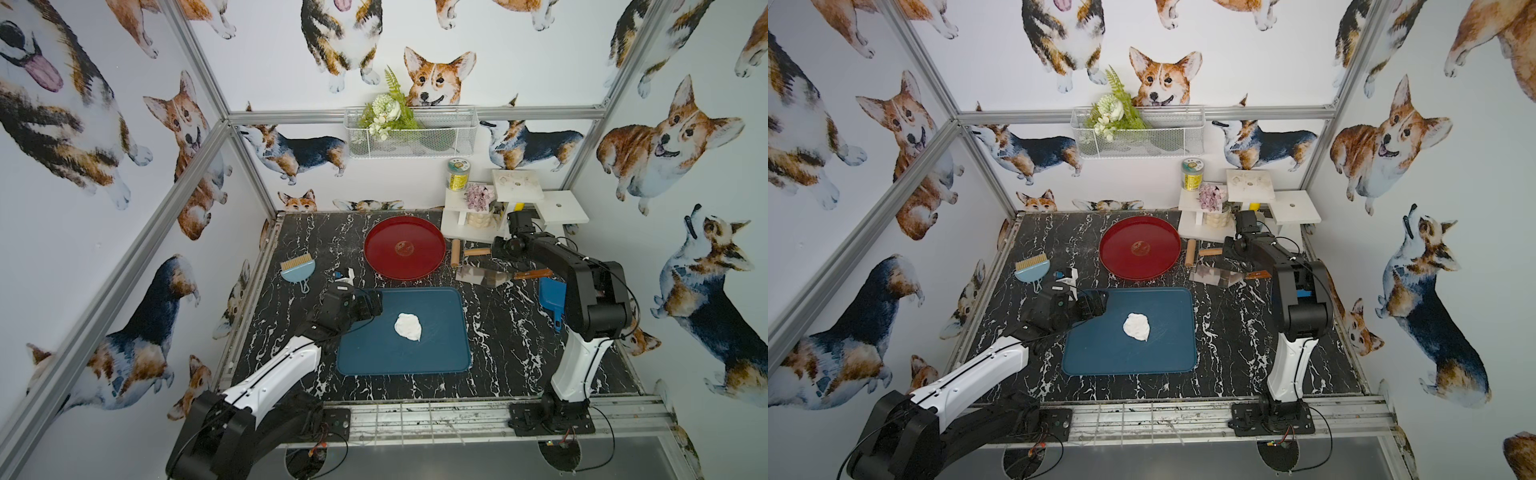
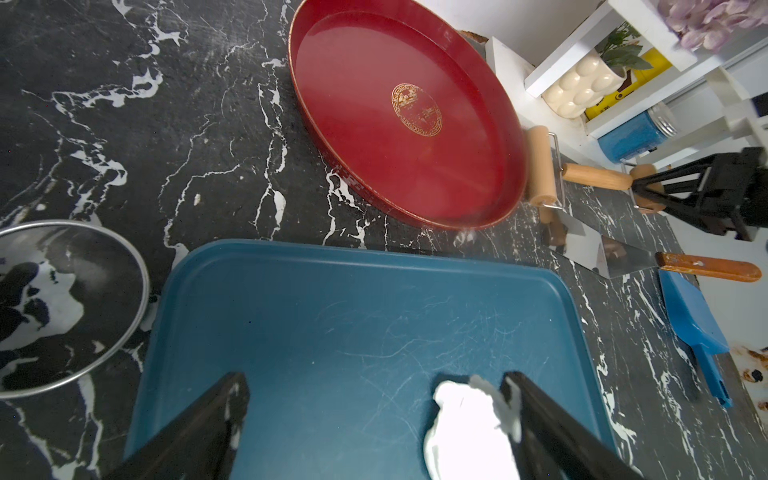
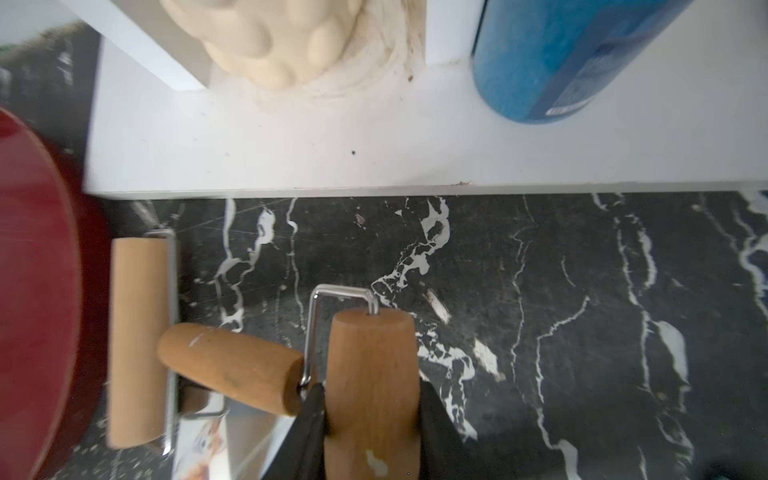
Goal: Roll out the dumpling wrappers from the dough
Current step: Pick up the rolling pin from the center of the board.
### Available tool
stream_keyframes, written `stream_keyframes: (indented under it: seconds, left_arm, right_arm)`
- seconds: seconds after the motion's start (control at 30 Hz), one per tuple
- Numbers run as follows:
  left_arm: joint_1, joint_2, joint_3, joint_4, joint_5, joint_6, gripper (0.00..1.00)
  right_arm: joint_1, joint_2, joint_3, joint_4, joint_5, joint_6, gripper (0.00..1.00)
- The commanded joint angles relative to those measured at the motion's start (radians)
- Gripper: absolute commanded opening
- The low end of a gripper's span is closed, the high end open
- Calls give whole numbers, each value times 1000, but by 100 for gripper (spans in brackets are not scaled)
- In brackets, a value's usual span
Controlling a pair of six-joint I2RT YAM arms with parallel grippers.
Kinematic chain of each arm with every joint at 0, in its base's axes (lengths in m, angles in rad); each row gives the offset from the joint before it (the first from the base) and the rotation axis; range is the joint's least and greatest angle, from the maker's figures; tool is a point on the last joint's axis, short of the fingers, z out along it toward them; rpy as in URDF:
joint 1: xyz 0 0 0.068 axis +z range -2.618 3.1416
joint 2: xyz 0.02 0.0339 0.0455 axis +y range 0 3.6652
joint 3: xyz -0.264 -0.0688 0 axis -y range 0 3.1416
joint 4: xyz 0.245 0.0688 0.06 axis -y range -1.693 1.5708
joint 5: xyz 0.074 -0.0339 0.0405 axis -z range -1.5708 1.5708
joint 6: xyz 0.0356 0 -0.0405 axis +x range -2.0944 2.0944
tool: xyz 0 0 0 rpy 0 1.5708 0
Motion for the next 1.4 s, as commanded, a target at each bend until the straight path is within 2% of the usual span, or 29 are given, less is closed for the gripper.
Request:
stream_keyframes:
  seconds: [0.0,0.23,0.37,0.6,0.83,1.03,1.2,1.37]
  left_arm:
    - [1,-17,1,25,-12,11,100]
    - [0,-72,-16,44,3,14,100]
    - [0,-110,-28,94,72,55,100]
    - [-18,-169,-42,184,163,146,100]
    - [-55,-204,-78,333,211,238,100]
    - [-83,-154,-77,439,290,321,100]
    - [-149,-98,-82,523,259,416,100]
    - [-234,-29,-47,536,175,515,100]
  right_arm:
    - [1,-104,-61,109,-28,35,0]
    - [17,-286,-209,225,-111,42,0]
    - [43,-378,-263,278,-141,41,0]
    - [139,-473,-255,285,-215,17,0]
    - [215,-513,-253,241,-405,13,0]
    - [245,-536,-270,262,-612,67,0]
    - [288,-546,-276,270,-734,76,0]
    - [350,-547,-266,182,-738,-3,0]
